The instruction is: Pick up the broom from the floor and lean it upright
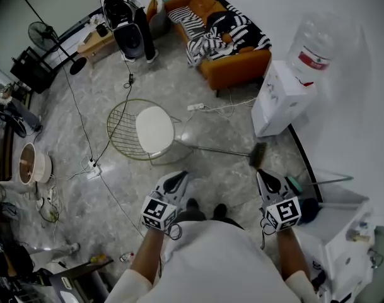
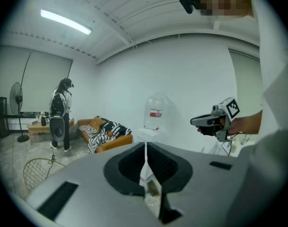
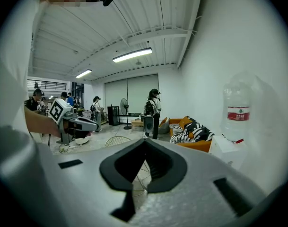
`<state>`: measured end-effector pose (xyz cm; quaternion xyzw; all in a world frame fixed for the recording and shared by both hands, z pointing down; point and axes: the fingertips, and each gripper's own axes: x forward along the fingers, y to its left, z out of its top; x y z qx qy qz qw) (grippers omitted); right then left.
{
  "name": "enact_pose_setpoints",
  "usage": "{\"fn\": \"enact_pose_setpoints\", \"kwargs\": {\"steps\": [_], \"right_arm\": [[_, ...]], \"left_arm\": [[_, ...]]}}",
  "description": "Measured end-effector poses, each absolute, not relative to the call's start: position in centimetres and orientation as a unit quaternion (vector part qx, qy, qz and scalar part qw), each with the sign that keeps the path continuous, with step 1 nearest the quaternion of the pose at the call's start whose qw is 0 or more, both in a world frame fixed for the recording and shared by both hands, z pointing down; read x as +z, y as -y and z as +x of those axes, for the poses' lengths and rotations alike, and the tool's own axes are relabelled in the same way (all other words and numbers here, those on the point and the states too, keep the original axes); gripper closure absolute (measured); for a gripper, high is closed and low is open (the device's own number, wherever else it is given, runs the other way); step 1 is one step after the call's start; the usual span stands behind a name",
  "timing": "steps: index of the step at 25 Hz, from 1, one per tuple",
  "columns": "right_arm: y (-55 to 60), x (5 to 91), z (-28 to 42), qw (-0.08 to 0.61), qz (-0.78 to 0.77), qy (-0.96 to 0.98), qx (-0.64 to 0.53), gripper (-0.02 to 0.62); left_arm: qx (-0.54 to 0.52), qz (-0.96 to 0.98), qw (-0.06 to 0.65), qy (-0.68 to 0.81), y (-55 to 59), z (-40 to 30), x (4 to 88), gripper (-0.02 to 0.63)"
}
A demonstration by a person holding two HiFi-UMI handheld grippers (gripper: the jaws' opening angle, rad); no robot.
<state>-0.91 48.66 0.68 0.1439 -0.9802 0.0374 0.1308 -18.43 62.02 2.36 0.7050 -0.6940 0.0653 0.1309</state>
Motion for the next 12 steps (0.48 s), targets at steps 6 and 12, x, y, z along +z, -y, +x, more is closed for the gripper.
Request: {"fn": "enact_pose_setpoints", "kwargs": {"steps": [6, 12], "right_arm": [[-47.8, 1.7, -1.2, 0.136, 0.14, 0.98, 0.046, 0.598], [-46.7, 2.5, -3.2, 0.146, 0.143, 0.978, 0.047, 0.598]], "left_arm": [[0.069, 0.695, 0.139, 0.702, -61.9, -19.2, 3.3, 0.591], [0.07, 0.697, 0.143, 0.699, -60.4, -21.7, 4.1, 0.591]]}}
